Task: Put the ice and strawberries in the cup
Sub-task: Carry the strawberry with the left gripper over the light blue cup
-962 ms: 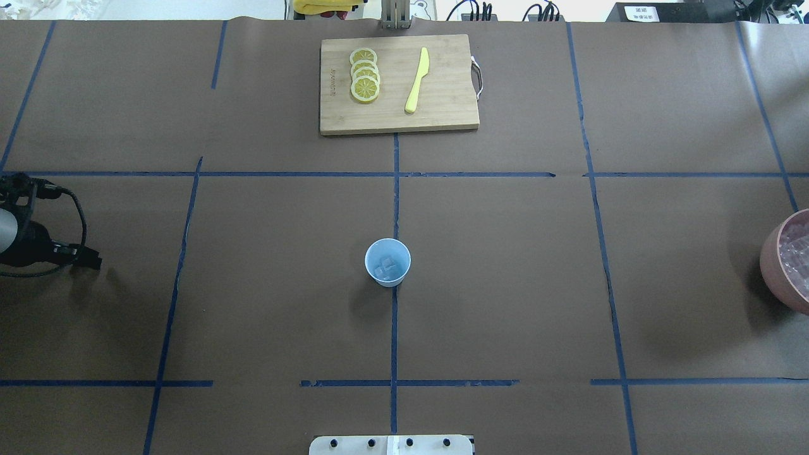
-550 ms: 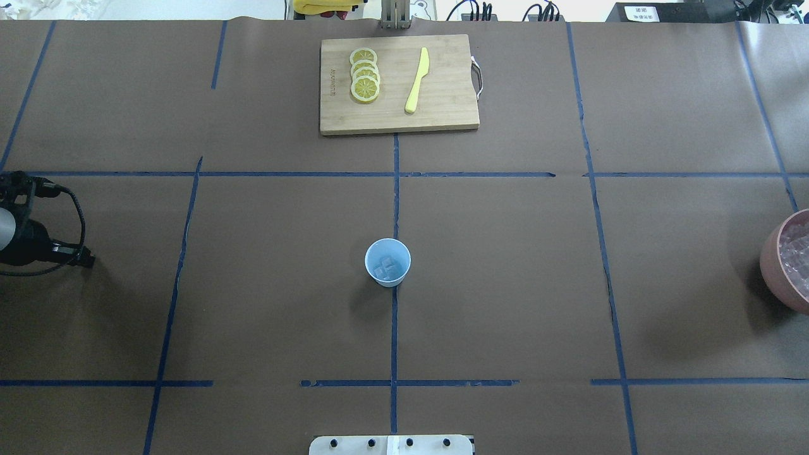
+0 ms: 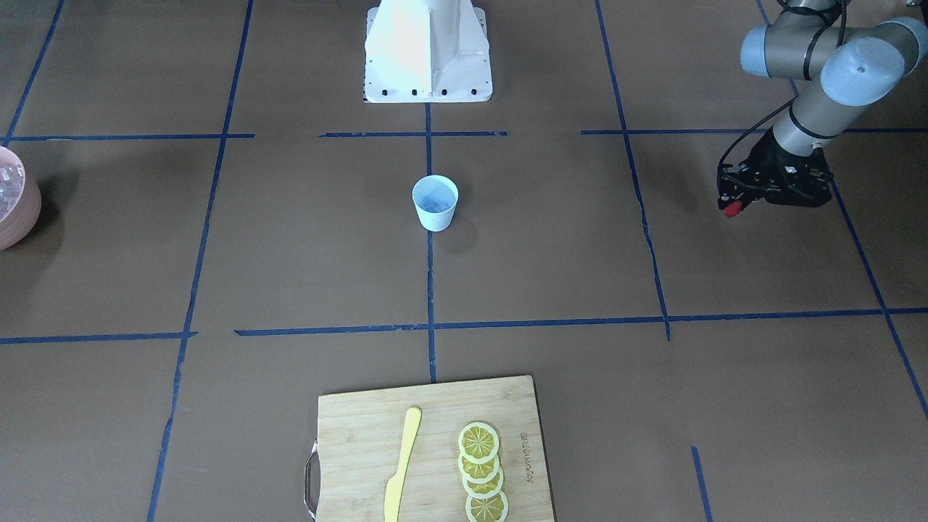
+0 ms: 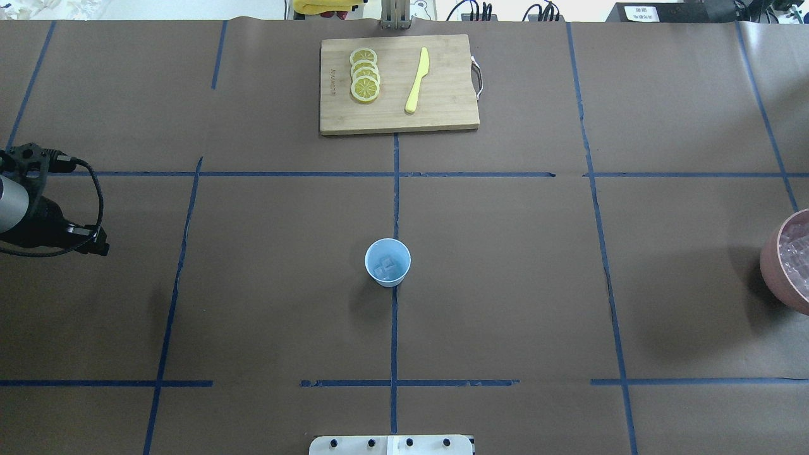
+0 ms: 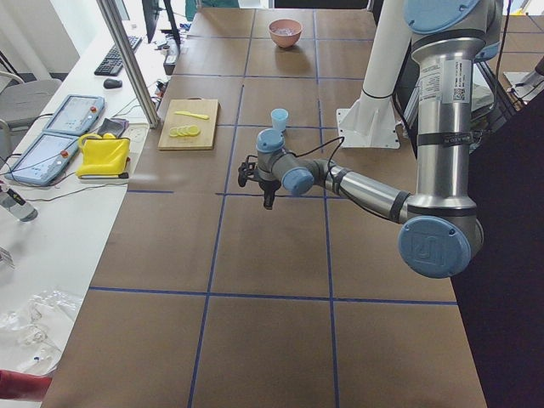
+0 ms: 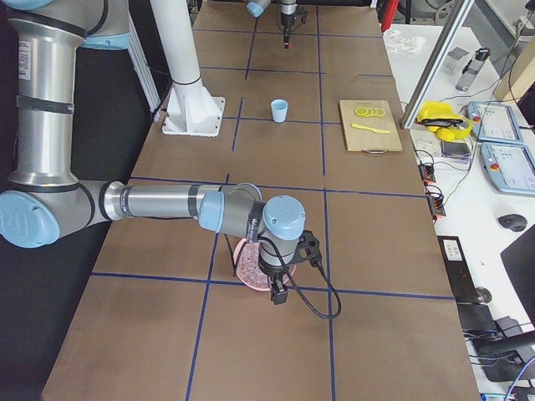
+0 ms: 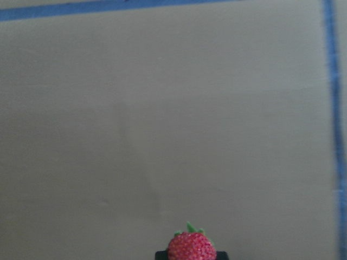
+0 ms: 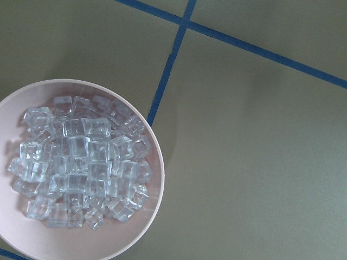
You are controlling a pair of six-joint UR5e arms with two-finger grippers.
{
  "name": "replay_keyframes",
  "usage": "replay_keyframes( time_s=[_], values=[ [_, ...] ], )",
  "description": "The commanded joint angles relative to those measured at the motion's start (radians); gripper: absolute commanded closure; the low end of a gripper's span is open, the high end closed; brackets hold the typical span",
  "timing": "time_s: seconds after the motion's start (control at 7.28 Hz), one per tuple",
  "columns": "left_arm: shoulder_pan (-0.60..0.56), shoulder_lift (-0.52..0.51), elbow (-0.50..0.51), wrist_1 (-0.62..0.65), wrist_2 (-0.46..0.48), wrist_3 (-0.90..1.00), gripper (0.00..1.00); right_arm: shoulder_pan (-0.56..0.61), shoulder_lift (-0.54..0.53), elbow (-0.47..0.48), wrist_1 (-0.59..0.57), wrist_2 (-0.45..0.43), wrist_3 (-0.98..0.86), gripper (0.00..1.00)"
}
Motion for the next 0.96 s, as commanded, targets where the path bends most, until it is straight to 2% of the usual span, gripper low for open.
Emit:
replay_keyframes(
  time_s=[0.0, 0.27, 0.41, 0.55, 0.82],
  values=[
    [0.005, -0.129, -0.127, 0.192, 0.006, -0.132, 1.00, 0.000, 0.000, 0.008, 0.000, 0.002, 0.003, 0.01],
    [0.066, -0.288, -0.129, 0.288, 0.026, -0.301, 1.00, 0.000, 0.000, 0.029, 0.000, 0.002, 0.016, 0.01],
    [0.200, -0.415, -0.117, 0.391, 0.112, -0.425, 1.00, 0.000, -0.006, 0.037, 0.000, 0.002, 0.016, 0.01],
    [0.279, -0.558, -0.071, 0.484, 0.188, -0.512, 1.00, 0.000, -0.006, 0.039, 0.000, 0.002, 0.018, 0.01],
    [0.330, -0.697, 0.059, 0.482, 0.233, -0.619, 1.00, 0.000, -0.003, 0.039, 0.000, 0.002, 0.021, 0.01]
  ],
)
